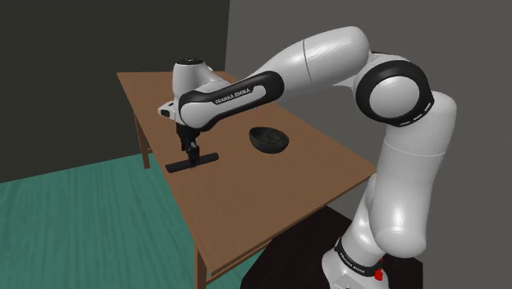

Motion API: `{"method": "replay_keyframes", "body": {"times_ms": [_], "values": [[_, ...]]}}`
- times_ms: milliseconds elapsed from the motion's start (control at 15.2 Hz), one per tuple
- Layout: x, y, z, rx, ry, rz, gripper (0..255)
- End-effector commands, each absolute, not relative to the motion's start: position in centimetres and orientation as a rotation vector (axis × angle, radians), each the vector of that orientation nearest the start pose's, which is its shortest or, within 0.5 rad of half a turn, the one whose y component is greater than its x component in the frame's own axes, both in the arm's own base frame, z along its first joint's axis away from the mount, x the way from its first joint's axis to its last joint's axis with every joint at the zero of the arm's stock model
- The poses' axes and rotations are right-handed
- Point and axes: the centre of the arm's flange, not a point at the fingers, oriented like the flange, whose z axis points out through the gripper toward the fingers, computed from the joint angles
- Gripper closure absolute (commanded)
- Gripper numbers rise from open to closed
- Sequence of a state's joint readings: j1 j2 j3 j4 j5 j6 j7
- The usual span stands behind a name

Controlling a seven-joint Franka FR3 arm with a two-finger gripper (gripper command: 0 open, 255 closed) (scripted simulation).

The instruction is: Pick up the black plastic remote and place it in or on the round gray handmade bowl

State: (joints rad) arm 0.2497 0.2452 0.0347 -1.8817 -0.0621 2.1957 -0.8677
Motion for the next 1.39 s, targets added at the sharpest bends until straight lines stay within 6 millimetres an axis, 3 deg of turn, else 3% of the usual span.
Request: {"method": "replay_keyframes", "body": {"times_ms": [0,66,594,660,1320], "values": [[59.87,17.09,37.51,-2.655,-1.790,-0.087,0],[59.94,17.07,36.68,-2.655,-1.790,-0.087,0],[59.94,17.07,36.69,-2.655,-1.790,-0.087,0],[59.94,17.07,36.69,-2.655,-1.790,-0.087,255],[59.94,17.07,37.21,-2.655,-1.790,-0.087,255]]}}
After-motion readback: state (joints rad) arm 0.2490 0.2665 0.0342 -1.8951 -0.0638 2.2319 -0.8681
